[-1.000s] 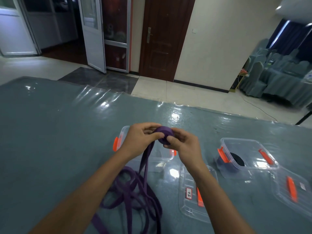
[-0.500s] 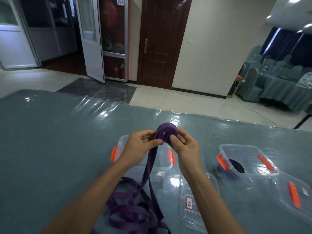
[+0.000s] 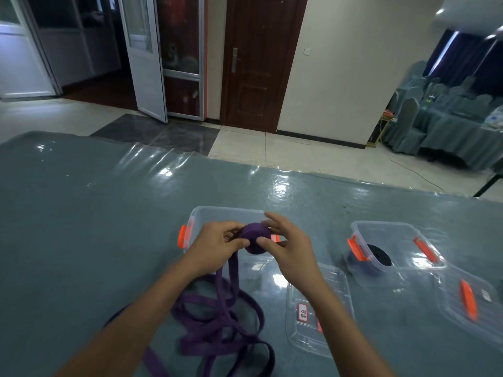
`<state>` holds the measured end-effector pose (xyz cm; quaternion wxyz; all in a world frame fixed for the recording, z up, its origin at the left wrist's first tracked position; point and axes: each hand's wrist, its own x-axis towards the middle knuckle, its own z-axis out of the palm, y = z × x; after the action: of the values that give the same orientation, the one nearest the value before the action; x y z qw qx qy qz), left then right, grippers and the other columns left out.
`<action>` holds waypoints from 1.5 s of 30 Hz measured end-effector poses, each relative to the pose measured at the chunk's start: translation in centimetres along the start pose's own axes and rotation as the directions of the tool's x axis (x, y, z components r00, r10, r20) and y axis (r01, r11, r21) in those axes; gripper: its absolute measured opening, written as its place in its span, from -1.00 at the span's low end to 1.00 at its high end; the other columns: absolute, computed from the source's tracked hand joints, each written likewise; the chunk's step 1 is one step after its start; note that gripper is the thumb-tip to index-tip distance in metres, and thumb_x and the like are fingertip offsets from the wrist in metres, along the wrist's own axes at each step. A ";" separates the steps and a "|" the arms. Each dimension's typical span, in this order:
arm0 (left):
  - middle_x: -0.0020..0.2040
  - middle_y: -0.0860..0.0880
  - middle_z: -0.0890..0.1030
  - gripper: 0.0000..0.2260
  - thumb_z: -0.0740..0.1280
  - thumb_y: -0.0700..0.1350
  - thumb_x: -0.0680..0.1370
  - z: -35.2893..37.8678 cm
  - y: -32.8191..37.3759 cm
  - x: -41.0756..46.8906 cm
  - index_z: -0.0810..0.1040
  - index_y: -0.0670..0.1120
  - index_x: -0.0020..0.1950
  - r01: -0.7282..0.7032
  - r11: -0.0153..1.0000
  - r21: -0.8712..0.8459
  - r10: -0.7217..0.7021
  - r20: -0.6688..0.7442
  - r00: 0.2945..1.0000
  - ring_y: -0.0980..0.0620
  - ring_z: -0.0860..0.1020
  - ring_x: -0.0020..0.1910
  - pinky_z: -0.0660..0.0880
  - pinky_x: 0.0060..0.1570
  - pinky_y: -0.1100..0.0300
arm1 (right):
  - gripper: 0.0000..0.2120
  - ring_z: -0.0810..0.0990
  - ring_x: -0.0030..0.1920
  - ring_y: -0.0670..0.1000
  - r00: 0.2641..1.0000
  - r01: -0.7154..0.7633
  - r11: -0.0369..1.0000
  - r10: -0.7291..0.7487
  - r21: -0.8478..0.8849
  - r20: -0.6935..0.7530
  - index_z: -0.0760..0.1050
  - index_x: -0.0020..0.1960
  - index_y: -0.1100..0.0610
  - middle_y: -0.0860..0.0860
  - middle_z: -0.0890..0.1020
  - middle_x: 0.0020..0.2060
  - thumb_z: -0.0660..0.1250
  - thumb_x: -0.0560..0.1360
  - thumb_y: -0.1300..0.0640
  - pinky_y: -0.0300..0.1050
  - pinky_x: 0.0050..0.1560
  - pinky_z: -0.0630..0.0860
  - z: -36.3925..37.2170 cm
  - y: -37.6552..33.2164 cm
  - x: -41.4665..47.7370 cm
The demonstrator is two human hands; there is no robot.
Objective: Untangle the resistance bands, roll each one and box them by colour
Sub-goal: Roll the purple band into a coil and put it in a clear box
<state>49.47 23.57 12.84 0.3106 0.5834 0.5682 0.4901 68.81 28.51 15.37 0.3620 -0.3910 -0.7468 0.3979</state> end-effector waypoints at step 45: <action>-0.02 0.16 0.74 -0.61 0.52 -0.25 0.48 0.7 -2.3 -2.0 0.69 0.28 0.02 0.003 0.989 -0.148 -0.015 -0.077 0.997 0.13 0.70 0.03 0.58 0.09 0.31 | -0.63 0.60 0.09 -0.30 0.996 -0.008 0.997 0.015 -0.081 0.087 0.60 0.24 -0.06 -0.27 0.66 0.03 0.52 0.46 0.16 -0.38 0.13 0.51 1.3 1.6 -0.5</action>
<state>49.49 22.11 10.02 0.3326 0.5366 0.5448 0.5519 68.34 28.26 13.32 0.3107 -0.3916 -0.7751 0.3864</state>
